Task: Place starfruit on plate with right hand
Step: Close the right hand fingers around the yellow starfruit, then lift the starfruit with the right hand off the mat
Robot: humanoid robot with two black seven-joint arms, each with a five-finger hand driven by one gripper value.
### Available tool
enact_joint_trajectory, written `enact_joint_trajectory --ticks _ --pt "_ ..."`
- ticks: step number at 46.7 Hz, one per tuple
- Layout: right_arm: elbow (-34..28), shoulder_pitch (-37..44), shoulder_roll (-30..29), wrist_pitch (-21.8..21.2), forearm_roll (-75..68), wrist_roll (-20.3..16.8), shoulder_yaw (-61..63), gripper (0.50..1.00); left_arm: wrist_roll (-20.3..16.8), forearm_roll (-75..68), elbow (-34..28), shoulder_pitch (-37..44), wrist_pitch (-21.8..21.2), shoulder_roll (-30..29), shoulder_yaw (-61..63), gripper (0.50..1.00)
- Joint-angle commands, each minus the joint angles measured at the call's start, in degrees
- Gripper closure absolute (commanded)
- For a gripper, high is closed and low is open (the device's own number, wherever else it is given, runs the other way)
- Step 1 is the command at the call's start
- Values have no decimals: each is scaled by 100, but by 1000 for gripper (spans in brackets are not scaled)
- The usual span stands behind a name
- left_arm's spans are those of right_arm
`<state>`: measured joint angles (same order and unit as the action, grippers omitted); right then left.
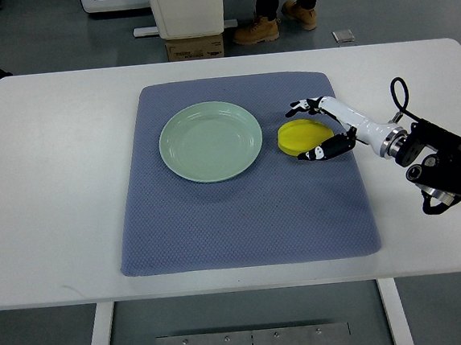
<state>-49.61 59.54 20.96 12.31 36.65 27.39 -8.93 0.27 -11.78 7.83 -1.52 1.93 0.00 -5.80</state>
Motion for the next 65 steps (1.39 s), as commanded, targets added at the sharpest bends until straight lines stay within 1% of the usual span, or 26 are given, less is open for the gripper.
enact_joint_trajectory --ticks 1,13,14,22,25,28,30,32,35,39,45,53,58,65 --pt "57 5 -39 -1 0 12 -109 620 0 0 -1 3 0 0 0 500" --pt "118 14 -136 34 0 21 -144 630 0 0 8 3 0 0 0 500" --pt "118 14 -136 43 0 21 -153 638 -9 0 -1 3 0 0 0 500" --pt "233 75 -206 52 0 30 -398 783 0 0 -1 3 0 0 0 500" --pt "276 128 -233 122 0 30 -522 812 0 0 -1 3 0 0 0 500" --pt "294 128 -241 192 0 30 -583 829 0 0 -1 3 0 0 0 500" --pt "294 128 -241 192 0 30 -592 850 0 0 -1 3 0 0 0 500" --pt "294 137 -241 201 -17 30 -592 858 0 0 -1 -6 0 0 0 500" --pt "294 181 -241 201 -44 39 -592 896 0 0 -1 -6 0 0 0 500" --pt "294 216 -241 201 -79 74 -584 925 0 0 -1 3 0 0 0 500" --pt "285 260 -250 201 -97 100 -566 929 0 0 -1 -6 0 0 0 500" --pt "285 312 -233 192 -246 118 -522 952 -9 0 -1 3 0 0 0 500" --pt "277 374 -198 184 -395 241 -522 961 -9 0 -1 -6 0 0 0 500" --pt "242 550 -110 140 -492 311 -513 963 0 0 -1 3 0 0 0 500"
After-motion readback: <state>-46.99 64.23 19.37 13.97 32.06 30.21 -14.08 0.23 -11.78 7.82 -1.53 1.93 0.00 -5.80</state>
